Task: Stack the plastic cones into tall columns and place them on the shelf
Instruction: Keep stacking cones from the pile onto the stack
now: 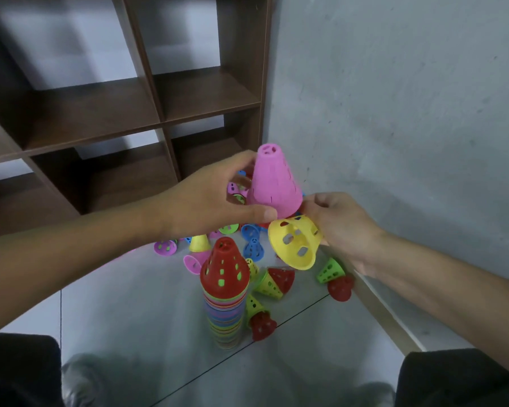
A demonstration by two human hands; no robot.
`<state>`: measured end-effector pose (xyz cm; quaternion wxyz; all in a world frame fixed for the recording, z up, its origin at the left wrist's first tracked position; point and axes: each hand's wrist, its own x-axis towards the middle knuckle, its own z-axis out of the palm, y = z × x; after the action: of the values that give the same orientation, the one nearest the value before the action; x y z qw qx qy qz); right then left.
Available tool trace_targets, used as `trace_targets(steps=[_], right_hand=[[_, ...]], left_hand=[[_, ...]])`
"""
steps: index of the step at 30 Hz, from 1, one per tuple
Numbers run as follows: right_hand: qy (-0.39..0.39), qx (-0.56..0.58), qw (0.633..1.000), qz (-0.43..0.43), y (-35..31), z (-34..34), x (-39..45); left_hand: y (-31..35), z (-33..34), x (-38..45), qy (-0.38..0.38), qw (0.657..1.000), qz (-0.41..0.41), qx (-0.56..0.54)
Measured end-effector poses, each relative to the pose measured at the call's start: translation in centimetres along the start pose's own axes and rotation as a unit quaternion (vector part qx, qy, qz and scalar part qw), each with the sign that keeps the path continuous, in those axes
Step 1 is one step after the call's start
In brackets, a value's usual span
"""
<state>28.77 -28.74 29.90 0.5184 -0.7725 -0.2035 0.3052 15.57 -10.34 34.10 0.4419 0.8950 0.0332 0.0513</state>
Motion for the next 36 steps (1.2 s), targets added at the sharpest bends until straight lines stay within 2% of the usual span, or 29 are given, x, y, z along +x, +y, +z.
trace_targets(steps=[4, 10, 13, 17, 20, 25, 31, 36], right_hand=[[-0.017, 0.015, 0.999, -0.033, -1.5, 0.9, -0.4], [-0.026, 0.037, 0.998, -0.052, -3.1, 1.7, -0.5], [-0.037, 0.04, 0.997, -0.051, -3.4, 2.0, -0.4], [-0.038, 0.01, 0.997, -0.062, -2.9, 2.2, 0.2], [-0.032, -0.025, 0.997, -0.067, -2.2, 2.0, 0.3], [-0.011, -0.055, 0.997, -0.051, -1.6, 1.5, 0.2], [-0.011, -0.097, 0.994, -0.05, -0.5, 0.1, -0.7], [-0.009, -0.102, 0.994, -0.045, 0.0, 0.0, -1.5]], left_hand=[[0.5, -1.2, -0.2, 0.044, 0.999, 0.006, 0.005], [0.7, -1.6, -0.7, 0.066, 0.997, -0.014, -0.028], [0.6, -2.3, -0.8, 0.086, 0.993, -0.031, -0.079], [0.3, -3.4, -1.1, 0.11, 0.964, -0.072, -0.232], [0.1, -3.8, -1.9, 0.113, 0.956, -0.085, -0.256], [-1.0, -2.8, -3.6, 0.07, 0.969, -0.106, -0.211], [-2.9, -1.1, -4.7, 0.006, 0.987, -0.086, -0.137], [-4.4, 1.0, -5.4, -0.088, 0.99, -0.093, -0.052]])
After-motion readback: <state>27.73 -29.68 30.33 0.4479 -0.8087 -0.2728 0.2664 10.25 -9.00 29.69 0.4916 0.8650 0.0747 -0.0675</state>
